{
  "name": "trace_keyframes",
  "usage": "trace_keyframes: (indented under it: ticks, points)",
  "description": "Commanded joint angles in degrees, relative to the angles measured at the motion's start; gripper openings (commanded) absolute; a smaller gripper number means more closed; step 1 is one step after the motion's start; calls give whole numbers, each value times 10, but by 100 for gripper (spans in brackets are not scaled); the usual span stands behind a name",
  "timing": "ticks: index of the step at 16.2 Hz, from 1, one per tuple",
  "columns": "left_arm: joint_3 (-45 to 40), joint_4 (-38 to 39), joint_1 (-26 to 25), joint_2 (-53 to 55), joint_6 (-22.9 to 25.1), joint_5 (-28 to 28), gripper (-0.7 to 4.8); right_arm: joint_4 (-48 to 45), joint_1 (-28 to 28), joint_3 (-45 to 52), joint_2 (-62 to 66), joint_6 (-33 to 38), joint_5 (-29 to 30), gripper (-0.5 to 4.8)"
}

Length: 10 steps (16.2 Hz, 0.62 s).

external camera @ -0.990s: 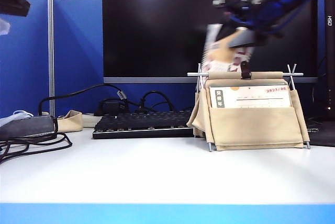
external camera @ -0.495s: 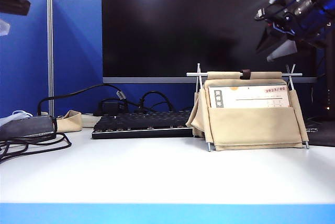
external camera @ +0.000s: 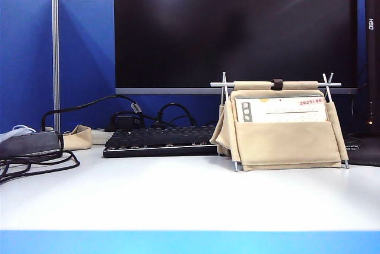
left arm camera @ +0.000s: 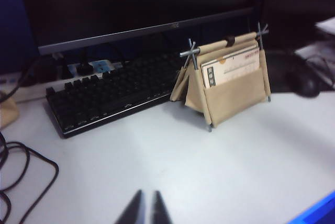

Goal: Turn one page of the calendar.

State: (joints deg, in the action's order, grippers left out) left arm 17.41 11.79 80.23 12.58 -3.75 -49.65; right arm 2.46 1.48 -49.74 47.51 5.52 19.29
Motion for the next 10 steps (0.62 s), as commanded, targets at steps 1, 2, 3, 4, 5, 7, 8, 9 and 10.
trace_keyframes:
  ticks: [1, 2, 3, 4, 5, 7, 8, 9, 10]
  points:
    - [0, 26, 0, 1, -2, 30, -5, 21, 2, 146, -205, 16, -5, 7]
    - [-5, 28, 0, 1, -12, 35, -5, 39, 2, 192, -263, 36, -23, -2]
    - [-13, 27, 0, 1, -29, 48, -5, 65, 2, 244, -324, 57, -24, -2]
    - [-25, 27, 0, 1, -41, 89, -5, 101, 2, 293, -387, 83, 2, -2]
    - [-49, 27, 0, 1, -42, 126, -5, 127, 2, 342, -456, 115, 51, -2]
    - [-90, 17, -2, 0, -50, 114, -5, 156, 8, 370, -459, 120, 74, -2]
    - [-114, 3, -1, 1, -75, 90, -5, 150, 10, 379, -460, 96, 57, -2]
    - [-126, 1, -1, 1, -75, 90, -5, 148, 10, 384, -466, 93, 35, -2]
    - [-132, 2, 0, 1, -75, 83, -5, 143, 14, 392, -470, 90, 12, -2]
